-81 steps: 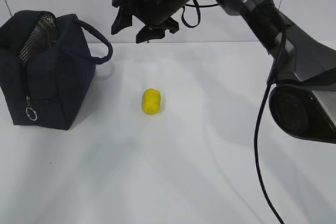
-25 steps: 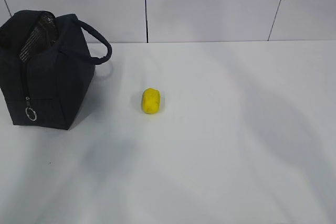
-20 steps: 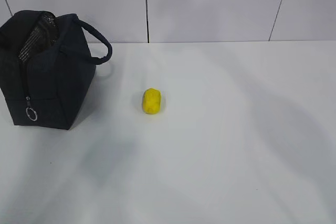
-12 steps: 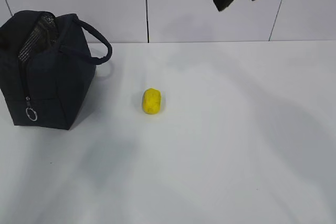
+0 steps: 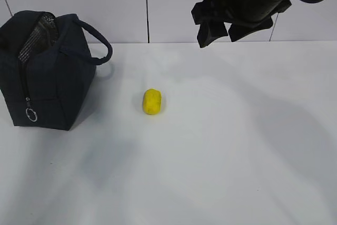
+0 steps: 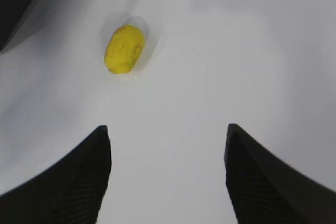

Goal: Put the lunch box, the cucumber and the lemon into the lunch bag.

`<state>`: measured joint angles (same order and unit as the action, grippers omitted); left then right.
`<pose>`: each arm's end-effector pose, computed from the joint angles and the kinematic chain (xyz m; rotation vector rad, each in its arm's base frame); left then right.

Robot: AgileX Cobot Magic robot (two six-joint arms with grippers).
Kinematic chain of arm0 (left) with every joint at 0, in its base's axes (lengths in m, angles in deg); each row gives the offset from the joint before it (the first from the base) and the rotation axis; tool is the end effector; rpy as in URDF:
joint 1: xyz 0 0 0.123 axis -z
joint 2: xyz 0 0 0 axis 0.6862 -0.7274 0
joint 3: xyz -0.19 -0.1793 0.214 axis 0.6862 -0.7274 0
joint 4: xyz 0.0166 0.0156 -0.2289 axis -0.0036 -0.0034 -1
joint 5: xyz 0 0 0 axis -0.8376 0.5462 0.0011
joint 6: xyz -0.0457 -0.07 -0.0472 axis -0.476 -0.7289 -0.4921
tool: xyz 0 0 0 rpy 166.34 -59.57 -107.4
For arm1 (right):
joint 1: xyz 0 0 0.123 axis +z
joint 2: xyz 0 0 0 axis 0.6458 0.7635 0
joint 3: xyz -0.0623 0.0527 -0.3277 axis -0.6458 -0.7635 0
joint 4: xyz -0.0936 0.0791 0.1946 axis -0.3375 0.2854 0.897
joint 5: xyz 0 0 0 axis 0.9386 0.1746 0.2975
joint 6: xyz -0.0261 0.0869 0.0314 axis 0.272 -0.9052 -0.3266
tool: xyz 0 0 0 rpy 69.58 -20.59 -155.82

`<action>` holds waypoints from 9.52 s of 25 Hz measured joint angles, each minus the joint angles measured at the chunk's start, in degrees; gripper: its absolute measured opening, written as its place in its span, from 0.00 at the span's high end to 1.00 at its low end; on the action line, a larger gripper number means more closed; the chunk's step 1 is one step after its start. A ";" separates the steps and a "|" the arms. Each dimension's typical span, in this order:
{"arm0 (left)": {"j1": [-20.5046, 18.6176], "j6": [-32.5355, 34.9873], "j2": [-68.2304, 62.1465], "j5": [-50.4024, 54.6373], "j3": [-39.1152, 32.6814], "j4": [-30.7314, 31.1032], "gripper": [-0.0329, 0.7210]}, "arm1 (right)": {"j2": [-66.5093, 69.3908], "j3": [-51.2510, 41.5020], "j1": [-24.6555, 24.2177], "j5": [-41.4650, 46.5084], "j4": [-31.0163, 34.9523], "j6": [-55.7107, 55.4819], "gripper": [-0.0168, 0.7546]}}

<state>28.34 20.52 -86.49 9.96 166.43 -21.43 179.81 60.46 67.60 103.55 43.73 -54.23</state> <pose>0.4439 0.0651 0.3007 -0.2798 2.7321 -0.7577 0.3214 0.1685 0.3822 -0.5020 2.5291 0.2414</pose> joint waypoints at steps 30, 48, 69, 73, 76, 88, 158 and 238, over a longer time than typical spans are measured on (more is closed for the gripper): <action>0.70 0.00 0.00 0.00 0.00 -0.62 0.95 | 16.90 1.73 0.00 -17.78 16.53 2.28 0.31; 1.19 0.00 0.00 0.00 0.00 1.00 0.95 | 27.43 10.34 0.67 -19.30 19.69 2.96 0.31; 1.19 0.00 0.00 0.00 0.00 1.52 0.95 | 34.91 12.44 1.59 -23.00 20.09 2.96 0.31; 1.19 0.00 0.00 0.00 0.00 1.52 0.95 | 34.91 12.44 1.59 -24.07 20.22 2.96 0.31; 1.19 0.00 0.00 0.00 0.00 1.52 0.95 | 34.91 12.44 1.59 -24.15 20.30 2.96 0.31; 1.19 0.00 0.00 0.00 0.00 1.52 0.95 | 36.99 12.77 1.59 -24.19 20.44 2.96 0.31; 1.66 3.55 -0.04 0.11 0.00 -10.74 0.95 | 44.67 42.09 7.09 -22.35 80.09 44.31 0.51; 4.13 3.95 -0.04 -0.08 0.00 -8.11 0.95 | 44.71 42.55 4.52 -12.10 48.61 26.26 0.49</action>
<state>32.48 24.47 -86.53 9.88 166.43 -29.54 224.52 103.02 72.12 91.45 92.34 -27.96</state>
